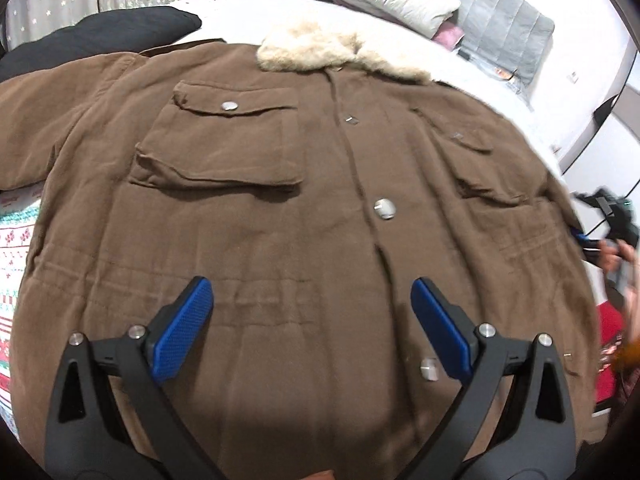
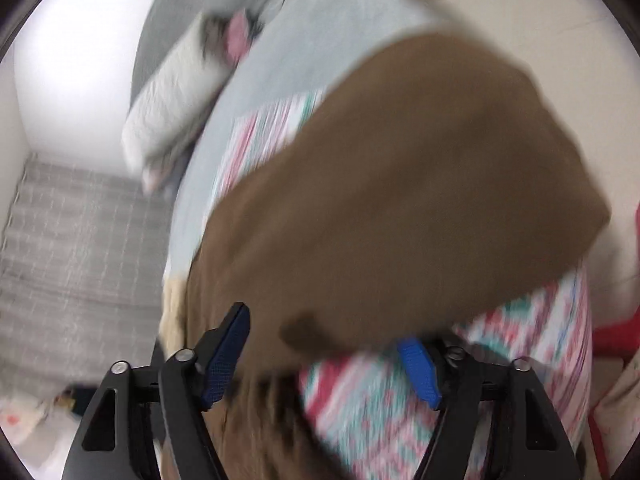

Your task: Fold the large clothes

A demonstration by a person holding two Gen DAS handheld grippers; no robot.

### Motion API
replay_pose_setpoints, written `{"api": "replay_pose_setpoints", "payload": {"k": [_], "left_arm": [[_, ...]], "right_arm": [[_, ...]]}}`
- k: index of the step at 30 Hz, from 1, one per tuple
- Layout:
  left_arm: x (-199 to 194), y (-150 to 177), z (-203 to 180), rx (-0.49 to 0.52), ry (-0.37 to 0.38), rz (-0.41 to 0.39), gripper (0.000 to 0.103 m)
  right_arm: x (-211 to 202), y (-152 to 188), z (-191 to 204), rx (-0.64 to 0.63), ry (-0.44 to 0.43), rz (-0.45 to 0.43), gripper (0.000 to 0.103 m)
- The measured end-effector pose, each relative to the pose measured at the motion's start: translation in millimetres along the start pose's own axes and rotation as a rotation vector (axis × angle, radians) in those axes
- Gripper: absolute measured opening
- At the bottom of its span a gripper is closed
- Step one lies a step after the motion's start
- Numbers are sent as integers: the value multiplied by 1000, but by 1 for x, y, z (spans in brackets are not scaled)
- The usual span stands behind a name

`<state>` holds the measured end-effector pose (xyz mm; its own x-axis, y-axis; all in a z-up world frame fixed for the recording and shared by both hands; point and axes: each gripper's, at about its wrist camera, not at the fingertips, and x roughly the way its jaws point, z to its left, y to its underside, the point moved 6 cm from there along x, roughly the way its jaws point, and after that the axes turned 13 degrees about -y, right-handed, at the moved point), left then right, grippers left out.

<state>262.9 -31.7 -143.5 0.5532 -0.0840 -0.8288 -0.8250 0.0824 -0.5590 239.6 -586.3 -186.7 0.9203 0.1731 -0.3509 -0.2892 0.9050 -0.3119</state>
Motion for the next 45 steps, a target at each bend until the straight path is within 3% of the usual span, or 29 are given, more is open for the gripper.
{"api": "replay_pose_setpoints", "payload": {"k": [1,2,4,7,8,9,11,13,16,19,24,29,33,38,39,40,41,43,45], "left_arm": [[-4,-1,-2,-4,18,-3,99],[-7,-2,-4,-4,27,-6,99],[-15,-3,-9,7,49,-12,99],[-20,2,-26,54,102,-19,99],[-16,6,-32,74,117,0,99],[-10,14,-40,98,129,33,99],[7,30,-52,155,111,93,99],[8,36,-60,240,41,56,99],[-1,34,-65,288,34,50,99],[-14,30,-55,261,54,54,99],[-42,26,-16,218,12,42,99],[-69,41,57,155,-116,47,99],[-78,59,119,45,-160,83,99],[-70,88,168,-85,-154,155,99],[-65,94,172,-103,-137,179,99],[-62,100,174,-113,-117,197,99],[-60,104,172,-121,-98,212,99],[-58,110,170,-132,-75,226,99],[-62,113,164,-110,-76,212,99]], "right_arm": [[3,-7,-3,10,18,-40,30],[5,-13,-7,22,49,-66,11],[7,-21,-6,11,95,-78,6],[-17,-44,38,-192,74,-173,5],[-22,-49,44,-241,93,-189,4],[-21,-61,43,-312,182,-192,5],[-11,-66,28,-335,280,-142,5],[9,-59,9,-336,348,-43,7],[2,-44,13,-366,315,-37,22],[-17,-13,21,-390,224,62,43],[-61,52,39,-528,167,236,49],[-95,119,49,-624,141,381,55],[-108,162,46,-704,118,473,57],[-96,199,31,-798,200,534,57],[-89,202,27,-804,224,534,49],[-87,201,27,-804,233,533,21],[-84,205,26,-807,236,538,12],[-88,212,36,-784,191,539,8],[-111,209,60,-749,77,480,7]]}}
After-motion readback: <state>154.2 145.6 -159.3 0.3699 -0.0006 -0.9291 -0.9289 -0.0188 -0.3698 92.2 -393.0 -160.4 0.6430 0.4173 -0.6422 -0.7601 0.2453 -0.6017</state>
